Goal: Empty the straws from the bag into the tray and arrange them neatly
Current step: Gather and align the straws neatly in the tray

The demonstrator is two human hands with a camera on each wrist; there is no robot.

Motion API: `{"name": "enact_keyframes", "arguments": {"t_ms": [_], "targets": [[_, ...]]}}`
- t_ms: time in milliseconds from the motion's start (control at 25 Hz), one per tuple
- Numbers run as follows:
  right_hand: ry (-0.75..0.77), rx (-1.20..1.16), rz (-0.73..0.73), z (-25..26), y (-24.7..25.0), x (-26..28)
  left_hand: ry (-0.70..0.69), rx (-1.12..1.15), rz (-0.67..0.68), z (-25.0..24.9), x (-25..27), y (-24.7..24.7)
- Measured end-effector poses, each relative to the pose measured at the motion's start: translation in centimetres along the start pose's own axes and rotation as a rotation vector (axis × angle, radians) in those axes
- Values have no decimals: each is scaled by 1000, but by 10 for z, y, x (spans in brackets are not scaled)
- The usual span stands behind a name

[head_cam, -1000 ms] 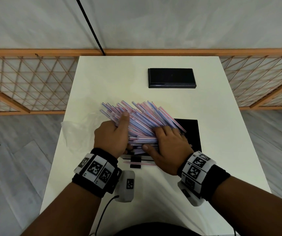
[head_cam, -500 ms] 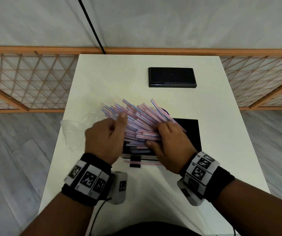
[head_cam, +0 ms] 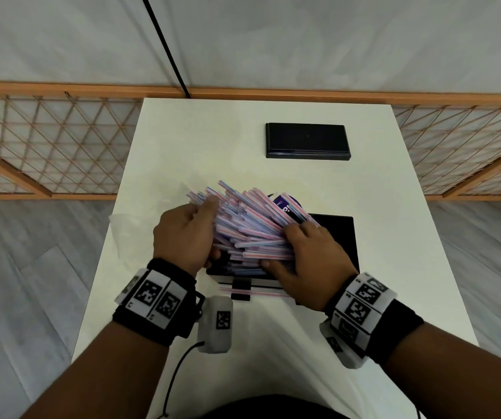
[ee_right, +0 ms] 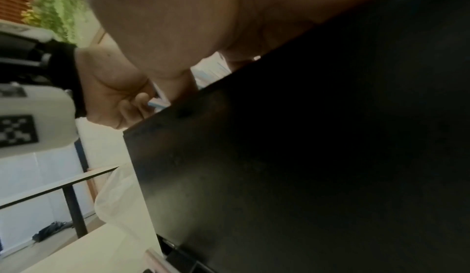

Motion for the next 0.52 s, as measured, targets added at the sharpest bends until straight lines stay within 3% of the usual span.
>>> {"name": "enact_keyframes", "arguments": {"t_ms": [200,400,480,520], "targets": [[-18,14,23,9,-2,-1,-12,32,62,-3,8,-5],[113,-31,-46,23,1,-1,-40,227,34,-4,8,-11],[104,4,-19,25,2,-3,-37,185,77,-1,10,-15],[88,26,9,24,2,-3,-66,58,82,1,12,-15]]}}
Point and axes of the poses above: each hand's wrist, its own x-axis away from the middle knuckle, its own y-axis out of the back of the hand, z = x × y, the point moved 1 cm from there along -x, towards the middle knuckle, and after that the axes turned 15 degrees about z, right-handed, at the moved point
